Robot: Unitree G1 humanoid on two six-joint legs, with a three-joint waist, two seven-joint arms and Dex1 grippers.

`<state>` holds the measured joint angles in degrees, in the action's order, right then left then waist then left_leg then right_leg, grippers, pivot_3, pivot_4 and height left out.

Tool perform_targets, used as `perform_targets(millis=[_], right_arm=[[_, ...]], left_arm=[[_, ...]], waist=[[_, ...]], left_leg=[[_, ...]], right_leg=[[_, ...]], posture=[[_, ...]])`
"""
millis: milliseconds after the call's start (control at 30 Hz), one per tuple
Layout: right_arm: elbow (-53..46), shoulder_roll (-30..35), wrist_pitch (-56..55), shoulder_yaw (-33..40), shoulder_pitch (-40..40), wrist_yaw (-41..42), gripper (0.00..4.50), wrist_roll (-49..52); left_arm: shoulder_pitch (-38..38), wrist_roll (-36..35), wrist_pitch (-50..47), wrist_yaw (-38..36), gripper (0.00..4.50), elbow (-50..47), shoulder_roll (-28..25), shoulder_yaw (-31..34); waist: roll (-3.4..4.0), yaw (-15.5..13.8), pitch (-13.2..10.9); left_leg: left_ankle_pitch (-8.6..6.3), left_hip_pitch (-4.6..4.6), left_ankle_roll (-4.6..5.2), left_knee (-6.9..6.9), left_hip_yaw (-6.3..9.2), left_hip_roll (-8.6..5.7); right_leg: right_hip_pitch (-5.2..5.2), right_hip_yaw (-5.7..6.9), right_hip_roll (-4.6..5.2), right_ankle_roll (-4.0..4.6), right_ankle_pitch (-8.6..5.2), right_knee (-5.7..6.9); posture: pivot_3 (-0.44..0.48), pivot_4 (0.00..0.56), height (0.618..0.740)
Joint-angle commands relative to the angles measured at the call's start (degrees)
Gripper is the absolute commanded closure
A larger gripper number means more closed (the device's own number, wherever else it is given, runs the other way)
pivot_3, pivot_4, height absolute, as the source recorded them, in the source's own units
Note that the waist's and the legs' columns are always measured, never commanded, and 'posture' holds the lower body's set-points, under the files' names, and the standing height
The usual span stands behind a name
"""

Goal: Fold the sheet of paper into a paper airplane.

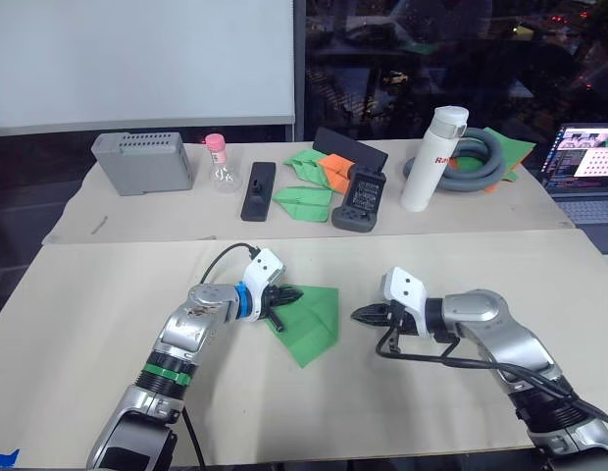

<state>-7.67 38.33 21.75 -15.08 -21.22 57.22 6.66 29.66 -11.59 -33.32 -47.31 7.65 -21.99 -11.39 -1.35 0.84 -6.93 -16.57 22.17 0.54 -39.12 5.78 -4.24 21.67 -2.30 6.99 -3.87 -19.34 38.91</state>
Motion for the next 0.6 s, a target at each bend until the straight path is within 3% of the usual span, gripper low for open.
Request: perform_targets(millis=[33, 433, 600], right_arm=[[-0.7, 0.0, -1.1, 0.2, -0.7, 0.0, 4.46, -0.6], [8.0, -3.9, -10.3, -6.1, -4.5, -0.4, 4.46, -8.3], [10.5, -5.7, -11.0, -4.4, -5.7, 1.1, 4.46, -6.3]], left_arm=[[0.5, 0.1, 0.6, -1.0, 4.50, -0.1, -0.5, -0.4], [0.6, 1.1, 1.2, -0.9, 4.50, 0.2, 0.7, -1.5], [0.2, 1.1, 1.0, -0.6, 4.50, -0.3, 1.1, -1.7]], waist=[[0.00, 0.0, 0.0], [-0.01, 0.2, 0.0], [-0.01, 0.5, 0.0]], left_leg=[[0.00, 0.04, 0.00, -0.02, 0.00, -0.02], [0.02, 0.09, -0.03, -0.09, -0.01, -0.01], [0.02, 0.06, -0.04, -0.09, -0.01, 0.01]], right_leg=[[0.05, 0.00, 0.01, 0.00, 0.00, 0.01], [0.29, 0.01, 0.01, 0.00, 0.00, 0.16], [0.30, 0.01, -0.01, 0.00, 0.00, 0.24]], posture=[[0.000, 0.150, 0.740], [0.000, 0.150, 0.740], [0.000, 0.150, 0.740]])
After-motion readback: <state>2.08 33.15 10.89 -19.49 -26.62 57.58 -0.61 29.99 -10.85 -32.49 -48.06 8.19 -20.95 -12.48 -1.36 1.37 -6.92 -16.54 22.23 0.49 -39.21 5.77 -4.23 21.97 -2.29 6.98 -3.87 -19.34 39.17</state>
